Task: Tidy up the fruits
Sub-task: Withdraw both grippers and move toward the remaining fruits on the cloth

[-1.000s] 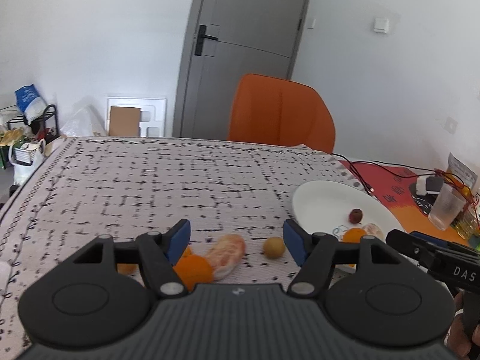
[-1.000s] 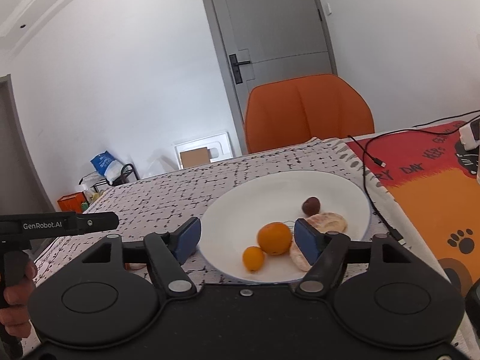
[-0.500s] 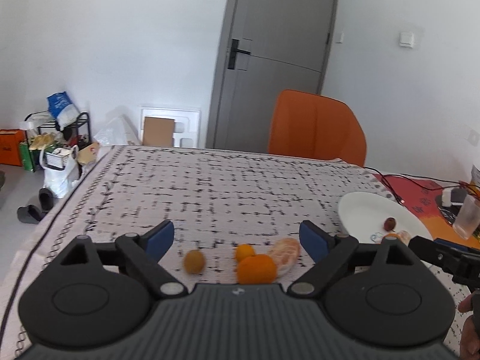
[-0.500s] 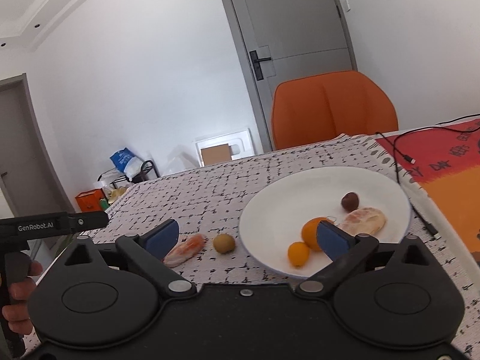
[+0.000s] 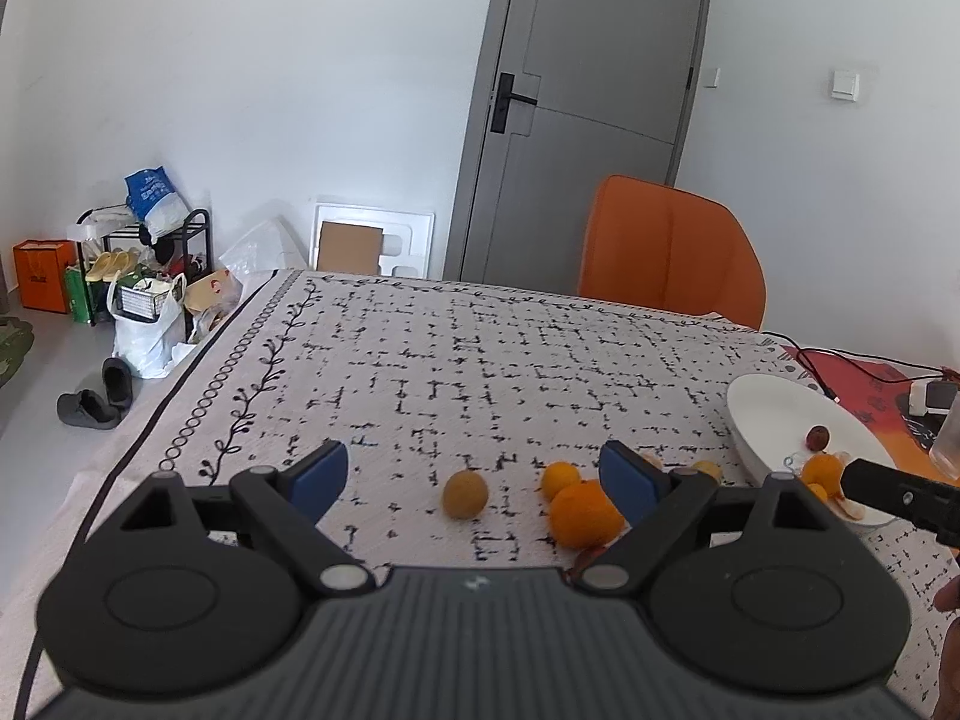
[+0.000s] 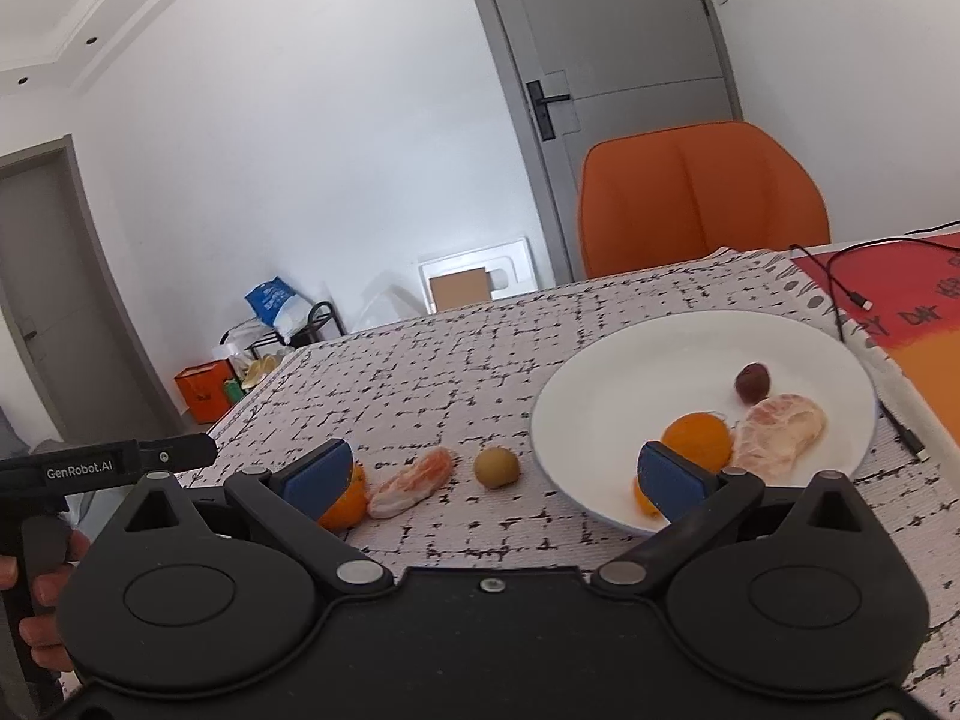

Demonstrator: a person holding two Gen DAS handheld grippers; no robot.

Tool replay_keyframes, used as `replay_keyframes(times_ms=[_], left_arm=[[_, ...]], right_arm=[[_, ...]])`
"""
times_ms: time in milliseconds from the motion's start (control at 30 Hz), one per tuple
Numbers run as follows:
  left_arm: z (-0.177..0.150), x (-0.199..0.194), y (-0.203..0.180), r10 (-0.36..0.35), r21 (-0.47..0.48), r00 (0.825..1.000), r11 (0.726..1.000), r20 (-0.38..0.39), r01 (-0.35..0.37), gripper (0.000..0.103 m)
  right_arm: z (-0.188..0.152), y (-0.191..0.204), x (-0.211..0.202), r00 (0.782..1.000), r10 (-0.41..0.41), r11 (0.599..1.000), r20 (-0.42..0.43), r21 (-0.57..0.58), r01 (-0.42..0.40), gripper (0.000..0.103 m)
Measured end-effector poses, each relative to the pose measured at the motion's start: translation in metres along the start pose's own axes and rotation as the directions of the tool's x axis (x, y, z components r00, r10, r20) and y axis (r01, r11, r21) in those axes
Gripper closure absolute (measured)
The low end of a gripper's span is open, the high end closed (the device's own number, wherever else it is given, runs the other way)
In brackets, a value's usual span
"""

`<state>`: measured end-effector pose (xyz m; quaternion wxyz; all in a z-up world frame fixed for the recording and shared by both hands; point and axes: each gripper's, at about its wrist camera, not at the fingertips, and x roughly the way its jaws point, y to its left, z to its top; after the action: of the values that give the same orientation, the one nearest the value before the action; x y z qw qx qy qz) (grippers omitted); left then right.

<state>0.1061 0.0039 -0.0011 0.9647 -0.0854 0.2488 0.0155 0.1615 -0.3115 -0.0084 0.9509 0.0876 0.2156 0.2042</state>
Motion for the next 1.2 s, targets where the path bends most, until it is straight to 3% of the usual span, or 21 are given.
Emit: replay_keyframes(times_ms=[433,800,967,1200], left_arm=[[-0.010,0.006,0.025,0.005,-0.028,1.000,1.000,-0.012,-0.006,0.014],[-0.016,0.017,0.033,-0.005,-0.042,1.000,0.999,-0.023,0.004,0.022],[-0.017,0.020,0.039,0.005,-0.041,1.000,0.999,-0.024,-0.006,0.024],[-0.013,0.023,0.045,0.001,-0.033,1.000,0.999,-0.024,-0.002,0.024]], right_arm=[[-0.007,0.028,0.019,0.999,0.048,0.997,-0.024,-0.052,-0.049,0.001],[-0.012,0.052,0.046,0.991,0.085,0.992,-0.103,-0.089,-0.094,0.025],[-0.013,0.062,0.062,0.984,0.105,0.988,-0.142,-0.097,-0.120,0.029],[-0.014,0.076,0.079,0.975,0.121,0.985,-0.185,-0.102,-0.141,0.047]])
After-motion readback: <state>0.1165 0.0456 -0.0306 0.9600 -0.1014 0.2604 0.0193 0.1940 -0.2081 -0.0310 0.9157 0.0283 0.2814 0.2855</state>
